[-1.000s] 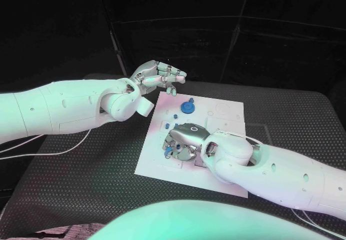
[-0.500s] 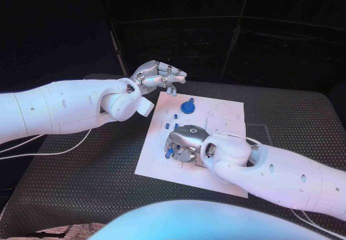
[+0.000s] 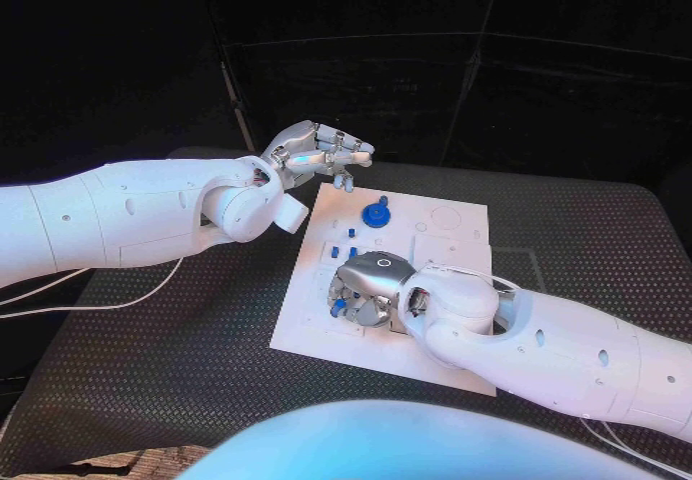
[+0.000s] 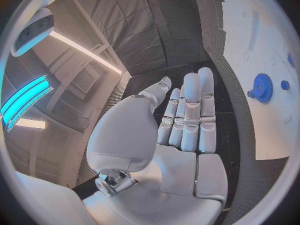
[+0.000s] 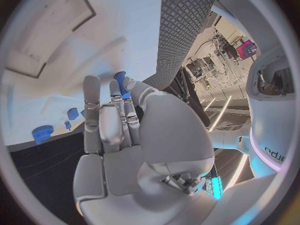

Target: Assemble the parts on the task board

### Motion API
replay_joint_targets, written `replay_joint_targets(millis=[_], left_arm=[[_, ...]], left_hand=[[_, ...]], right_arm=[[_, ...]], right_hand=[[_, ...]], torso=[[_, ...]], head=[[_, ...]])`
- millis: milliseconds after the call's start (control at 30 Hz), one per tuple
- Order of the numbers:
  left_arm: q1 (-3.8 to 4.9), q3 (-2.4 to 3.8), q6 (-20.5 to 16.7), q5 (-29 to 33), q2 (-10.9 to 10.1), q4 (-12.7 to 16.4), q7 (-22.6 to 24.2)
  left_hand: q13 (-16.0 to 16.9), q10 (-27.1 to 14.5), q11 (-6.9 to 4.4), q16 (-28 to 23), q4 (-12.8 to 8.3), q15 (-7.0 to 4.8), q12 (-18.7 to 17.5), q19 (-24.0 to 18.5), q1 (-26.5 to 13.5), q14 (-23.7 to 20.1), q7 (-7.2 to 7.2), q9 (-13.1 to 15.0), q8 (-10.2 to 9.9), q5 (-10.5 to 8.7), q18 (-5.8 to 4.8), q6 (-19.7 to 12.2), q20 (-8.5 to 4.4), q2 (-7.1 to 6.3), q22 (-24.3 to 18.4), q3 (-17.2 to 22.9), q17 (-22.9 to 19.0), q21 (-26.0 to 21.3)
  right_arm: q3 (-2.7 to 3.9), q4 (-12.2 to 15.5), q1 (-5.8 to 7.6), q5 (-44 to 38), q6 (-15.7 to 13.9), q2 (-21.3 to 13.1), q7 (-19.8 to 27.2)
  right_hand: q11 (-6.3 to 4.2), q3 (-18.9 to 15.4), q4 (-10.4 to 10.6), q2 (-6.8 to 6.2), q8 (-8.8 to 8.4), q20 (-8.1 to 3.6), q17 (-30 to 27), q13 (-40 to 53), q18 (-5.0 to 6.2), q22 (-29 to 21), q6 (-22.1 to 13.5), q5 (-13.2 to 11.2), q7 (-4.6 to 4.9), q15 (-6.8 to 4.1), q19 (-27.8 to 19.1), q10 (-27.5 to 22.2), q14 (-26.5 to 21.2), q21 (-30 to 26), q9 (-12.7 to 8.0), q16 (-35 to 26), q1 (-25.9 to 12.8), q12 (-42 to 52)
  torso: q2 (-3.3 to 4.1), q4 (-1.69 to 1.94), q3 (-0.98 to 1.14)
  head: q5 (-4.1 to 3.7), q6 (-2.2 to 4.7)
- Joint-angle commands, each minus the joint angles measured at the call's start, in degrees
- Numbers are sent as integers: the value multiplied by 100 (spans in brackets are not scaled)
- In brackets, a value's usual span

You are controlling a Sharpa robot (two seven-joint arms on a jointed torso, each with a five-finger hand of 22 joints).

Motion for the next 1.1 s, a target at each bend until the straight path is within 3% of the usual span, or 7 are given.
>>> replay_joint_targets(millis=[33, 133, 233, 667, 900, 1100], left_arm=[[10, 5, 50, 26, 11, 0, 17], [10, 5, 54, 26, 13, -2, 14], [10, 5, 58, 26, 14, -4, 10], [9, 5, 75, 26, 10, -10, -10], [9, 5, 81, 26, -3, -5, -17], [9, 5, 82, 26, -23, -4, -23]], left_hand=[[-4, -39, -16, -32, -4, 13, 21, -14, -13, -33, 15, -9, -24, -4, 34, -5, 32, 7, -8, -37, -7, -29], [-4, -39, -16, -32, -4, 13, 21, -14, -13, -33, 15, -9, -24, -4, 34, -5, 32, 7, -8, -37, -7, -29], [-4, -44, -12, -32, -3, 16, 22, -13, -10, -35, 19, -10, -26, -3, 34, -12, 34, 9, -13, -43, -8, -34], [-4, -46, -11, -33, -3, 17, 23, -12, -9, -36, 20, -10, -27, -3, 34, -14, 34, 9, -15, -45, -9, -36], [-4, -46, -11, -33, -3, 17, 23, -12, -9, -36, 20, -10, -27, -3, 34, -14, 34, 9, -15, -45, -9, -36], [-4, -52, -8, -33, -1, 19, 23, -11, -8, -38, 24, -10, -29, -3, 33, -19, 36, 11, -19, -51, -11, -41]], right_arm=[[-25, -28, -8, -77, 79, 23, -36], [-36, -35, -8, -82, 59, 41, -17], [-49, -35, -8, -86, 8, 56, 13], [-65, 19, -8, -117, -286, 22, 135], [-65, 215, -37, -91, -733, -152, 234], [-60, 558, -47, 192, -1448, -565, 508]], right_hand=[[93, -58, 23, -115, -150, 45, -67, -62, -32, -94, -238, 18, 135, 78, -80, -320, 84, -82, -38, -49, -114, -190], [176, -112, 45, -216, -297, 105, -55, -70, -23, -172, -478, 56, 180, 148, -133, -605, 83, -135, -99, -34, -192, -340], [196, -153, 36, -281, -393, 141, -43, -62, -8, -205, -631, 49, 162, 165, -155, -735, 84, -159, -122, -17, -209, -389], [202, -190, 7, -327, -443, 160, -132, -55, 23, -355, -745, 24, 157, 173, -252, -815, 54, -247, -123, -56, -190, -398], [215, -260, -17, -384, -460, 175, -199, -51, 34, -413, -935, 88, 154, 188, -308, -948, 17, -289, -126, -82, -183, -392], [250, -429, -49, -433, -455, 204, -489, -47, 34, -433, -1231, 139, 137, 220, -370, -1206, -99, -331, -122, -233, -158, -338]], torso=[[-3, -3, -3], [-3, -2, 0], [-1, 0, 0], [-1, -2, 1], [1, -5, 4], [-9, -8, -2]], head=[[-6, -1], [-8, -1], [-8, -1], [-13, -1], [-14, -1], [-52, -1]])
